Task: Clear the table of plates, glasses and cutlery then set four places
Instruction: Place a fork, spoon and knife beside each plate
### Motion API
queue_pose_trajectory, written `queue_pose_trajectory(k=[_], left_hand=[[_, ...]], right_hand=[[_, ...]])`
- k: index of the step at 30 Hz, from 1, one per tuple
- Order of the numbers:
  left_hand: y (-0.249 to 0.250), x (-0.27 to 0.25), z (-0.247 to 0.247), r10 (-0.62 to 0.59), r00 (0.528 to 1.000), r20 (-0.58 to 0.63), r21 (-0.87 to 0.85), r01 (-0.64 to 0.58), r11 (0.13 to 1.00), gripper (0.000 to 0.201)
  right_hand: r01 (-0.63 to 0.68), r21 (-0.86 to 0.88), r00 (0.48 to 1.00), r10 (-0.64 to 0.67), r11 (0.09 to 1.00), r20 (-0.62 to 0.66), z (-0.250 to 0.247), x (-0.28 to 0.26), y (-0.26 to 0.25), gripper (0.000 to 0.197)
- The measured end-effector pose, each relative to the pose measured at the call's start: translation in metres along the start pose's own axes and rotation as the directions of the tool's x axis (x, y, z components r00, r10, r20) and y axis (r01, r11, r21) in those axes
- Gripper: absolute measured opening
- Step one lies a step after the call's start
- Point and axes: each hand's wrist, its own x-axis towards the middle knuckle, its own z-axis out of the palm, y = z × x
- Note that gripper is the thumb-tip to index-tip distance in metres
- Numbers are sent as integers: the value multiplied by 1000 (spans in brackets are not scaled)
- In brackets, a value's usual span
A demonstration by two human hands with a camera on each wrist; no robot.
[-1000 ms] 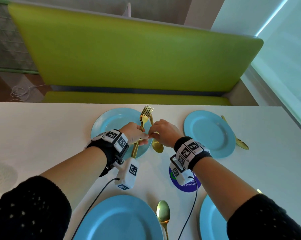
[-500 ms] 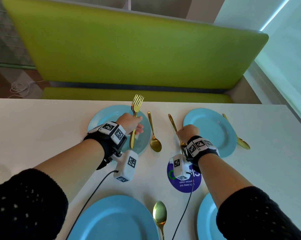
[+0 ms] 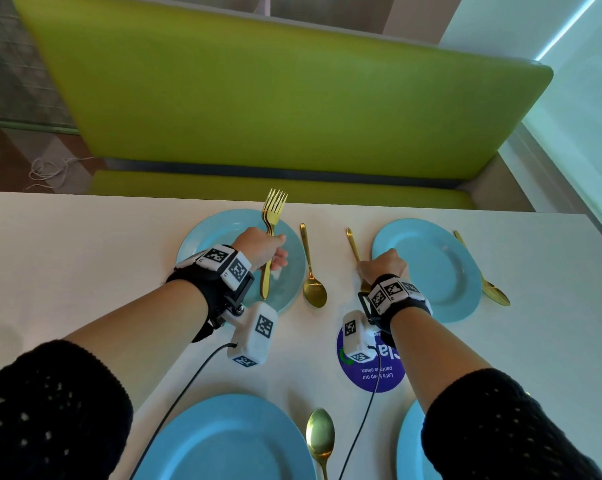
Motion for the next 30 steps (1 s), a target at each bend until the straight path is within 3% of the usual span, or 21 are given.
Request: queue_pose_trajectory(k=[13,26,30], left_hand=[[-2,-7,3,-4,1000,-19,-3,4,1000,21],[-3,-17,8,-18,1000,-24,11,18,1000,26],[-4,-23,10,-17,1000,-23,-1,17,1000,19]], right_hand=[[-57,53,998,58,997,-16,-2,4,5,39],[30,-17,997,-31,999,-64,-3,2,12,49],[57,-10,996,-57,998,-68,-7,-5,12,49]])
